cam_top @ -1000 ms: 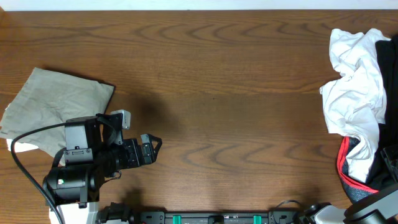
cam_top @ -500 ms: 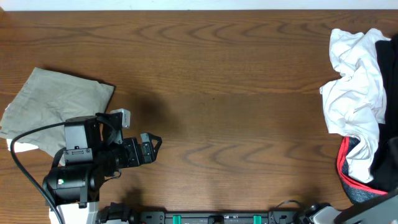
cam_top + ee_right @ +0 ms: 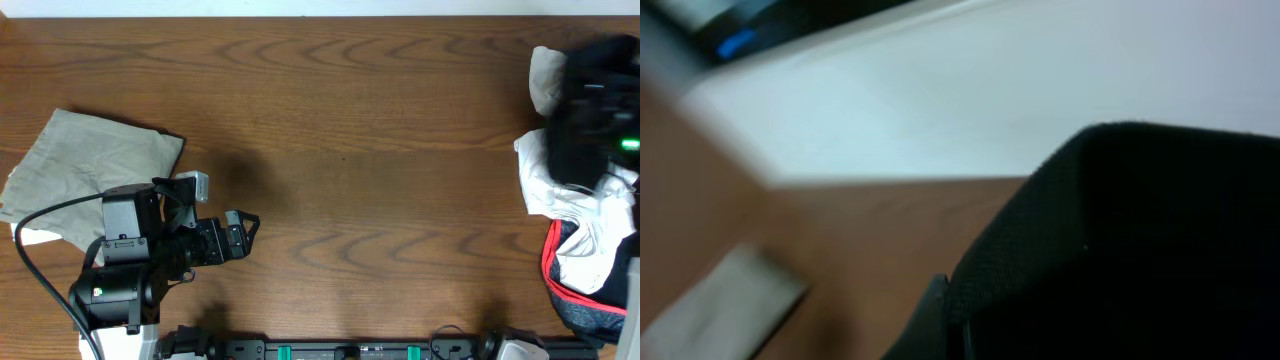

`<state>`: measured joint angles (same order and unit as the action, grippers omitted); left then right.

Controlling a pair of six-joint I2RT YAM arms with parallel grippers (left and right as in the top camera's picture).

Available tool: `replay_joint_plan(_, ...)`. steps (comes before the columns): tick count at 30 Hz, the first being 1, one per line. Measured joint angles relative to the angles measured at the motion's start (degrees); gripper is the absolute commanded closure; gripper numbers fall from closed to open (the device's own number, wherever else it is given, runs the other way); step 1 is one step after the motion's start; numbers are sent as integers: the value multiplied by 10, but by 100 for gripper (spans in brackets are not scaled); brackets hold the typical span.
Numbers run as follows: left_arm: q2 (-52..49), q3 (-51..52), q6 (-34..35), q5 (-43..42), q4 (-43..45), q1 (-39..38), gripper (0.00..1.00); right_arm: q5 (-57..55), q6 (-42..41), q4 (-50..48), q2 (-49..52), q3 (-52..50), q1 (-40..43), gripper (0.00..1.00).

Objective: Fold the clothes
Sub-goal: 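Pull the black shirt out and drop it at table center with right gripper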

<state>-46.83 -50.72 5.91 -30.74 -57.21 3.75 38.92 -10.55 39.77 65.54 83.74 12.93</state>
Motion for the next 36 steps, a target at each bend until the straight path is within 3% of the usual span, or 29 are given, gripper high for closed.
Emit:
replay_joint_plan(2,0,0,0,0,0,0,0,-1,24,17,10,0,-89,94)
replay_joint_plan(5,0,0,0,0,0,0,0,-12,57,55,46,1,-199,60)
replay_joint_plan(8,0,0,0,0,0,0,1,-30,90,85,94,1,-270,48)
replay_joint_plan(13,0,0,0,-2,0,0,2,-106,97,106,147,1,-300,43)
replay_joint_plan(21,0,0,0,-2,8,0,2,-272,54,146,99,1,-233,29)
replay_joint_plan(24,0,0,0,-2,19,-5,2,-341,42,192,84,1,-186,31)
replay_joint_plan(30,0,0,0,-2,33,-43,2,-405,3,284,113,-21,-64,60)
replay_joint_plan(36,0,0,0,-2,33,-73,2,-413,-36,229,162,-142,28,66)
